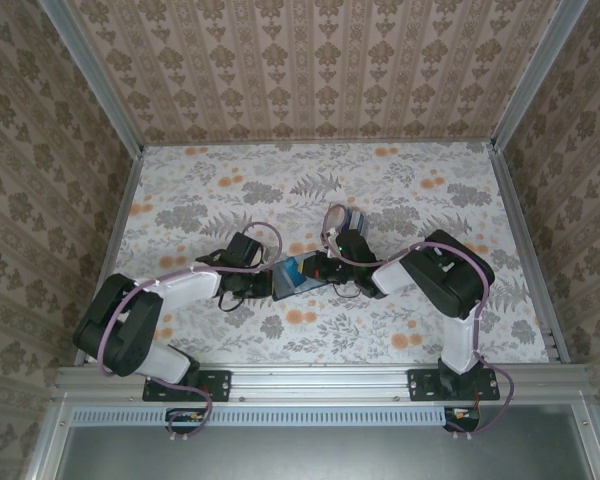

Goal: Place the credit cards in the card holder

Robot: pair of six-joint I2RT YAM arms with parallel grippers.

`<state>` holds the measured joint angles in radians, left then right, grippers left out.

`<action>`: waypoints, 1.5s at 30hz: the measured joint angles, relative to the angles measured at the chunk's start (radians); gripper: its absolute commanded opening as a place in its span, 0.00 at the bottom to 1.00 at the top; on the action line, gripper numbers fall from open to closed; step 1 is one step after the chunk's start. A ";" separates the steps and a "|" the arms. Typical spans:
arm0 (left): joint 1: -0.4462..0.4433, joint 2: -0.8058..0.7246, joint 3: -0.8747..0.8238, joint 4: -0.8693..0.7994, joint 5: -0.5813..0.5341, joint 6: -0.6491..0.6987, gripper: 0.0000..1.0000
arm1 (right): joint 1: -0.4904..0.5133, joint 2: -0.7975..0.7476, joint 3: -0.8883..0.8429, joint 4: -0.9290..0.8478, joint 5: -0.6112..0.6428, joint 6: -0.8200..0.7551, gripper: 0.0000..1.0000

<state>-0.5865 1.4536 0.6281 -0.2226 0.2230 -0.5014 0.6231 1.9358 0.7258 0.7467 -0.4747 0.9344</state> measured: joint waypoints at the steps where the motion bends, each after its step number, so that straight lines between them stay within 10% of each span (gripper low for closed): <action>1: 0.000 0.000 0.000 0.001 0.000 0.000 0.00 | 0.000 0.002 0.000 0.007 -0.003 0.002 0.00; 26: 0.000 0.006 0.000 0.035 0.009 -0.090 0.00 | 0.058 -0.043 0.059 -0.213 -0.012 -0.031 0.20; 45: 0.043 -0.041 -0.056 0.078 0.017 -0.081 0.00 | 0.063 -0.002 0.211 -0.443 -0.073 -0.166 0.12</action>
<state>-0.5438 1.4124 0.5716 -0.1444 0.2398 -0.5827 0.6861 1.9335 0.9363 0.3042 -0.5476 0.7685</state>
